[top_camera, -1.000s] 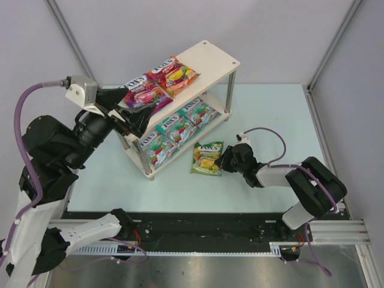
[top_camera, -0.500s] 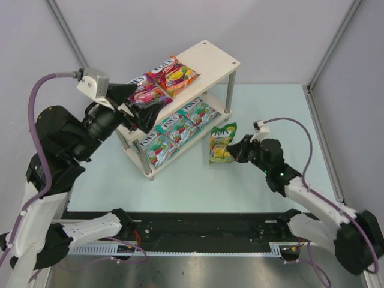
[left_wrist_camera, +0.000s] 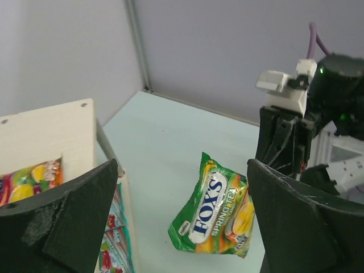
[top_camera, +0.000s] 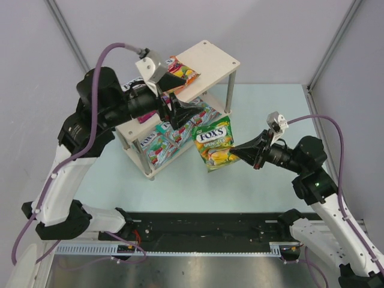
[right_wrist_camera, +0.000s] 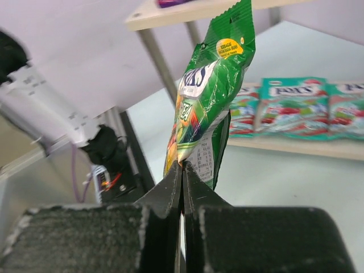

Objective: Place and organize the candy bags onto the shelf

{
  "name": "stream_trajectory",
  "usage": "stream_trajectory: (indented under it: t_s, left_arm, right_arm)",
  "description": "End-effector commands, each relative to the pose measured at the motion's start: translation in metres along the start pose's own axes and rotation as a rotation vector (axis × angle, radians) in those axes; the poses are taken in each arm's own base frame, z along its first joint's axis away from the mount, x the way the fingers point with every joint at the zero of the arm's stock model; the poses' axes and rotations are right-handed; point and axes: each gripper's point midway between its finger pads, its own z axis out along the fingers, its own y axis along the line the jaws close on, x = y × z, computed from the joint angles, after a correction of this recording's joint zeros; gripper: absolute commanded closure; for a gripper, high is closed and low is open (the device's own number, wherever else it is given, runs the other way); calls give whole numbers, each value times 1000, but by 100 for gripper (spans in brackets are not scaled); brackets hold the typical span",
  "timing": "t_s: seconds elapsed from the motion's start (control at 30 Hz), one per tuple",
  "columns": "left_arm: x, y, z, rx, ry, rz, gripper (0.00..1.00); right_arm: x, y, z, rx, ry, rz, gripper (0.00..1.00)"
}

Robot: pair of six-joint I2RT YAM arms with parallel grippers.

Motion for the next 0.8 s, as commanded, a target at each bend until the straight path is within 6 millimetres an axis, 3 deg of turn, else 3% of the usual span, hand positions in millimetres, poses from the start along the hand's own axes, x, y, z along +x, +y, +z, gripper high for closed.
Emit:
stream_trajectory:
  t_s: [0.0, 0.13, 0.27, 0.53, 0.77]
  left_arm:
    - [14, -33, -4, 215, 65, 30, 0]
    - [37, -54, 0, 357, 120, 3, 0]
    - [54, -60, 1, 412, 168, -6, 0]
    - [85, -80, -2, 558, 241, -64, 1]
    - [101, -94, 0, 610, 268, -92, 1]
  right_arm:
    - [-32, 59, -15, -242, -30, -85, 100]
    - [-48, 77, -23, -295, -53, -110, 100]
    - [-60, 87, -28, -312, -77, -139, 100]
    - [-68, 90, -31, -303, -100, -156, 100]
    - [-76, 90, -30, -298, -134, -177, 100]
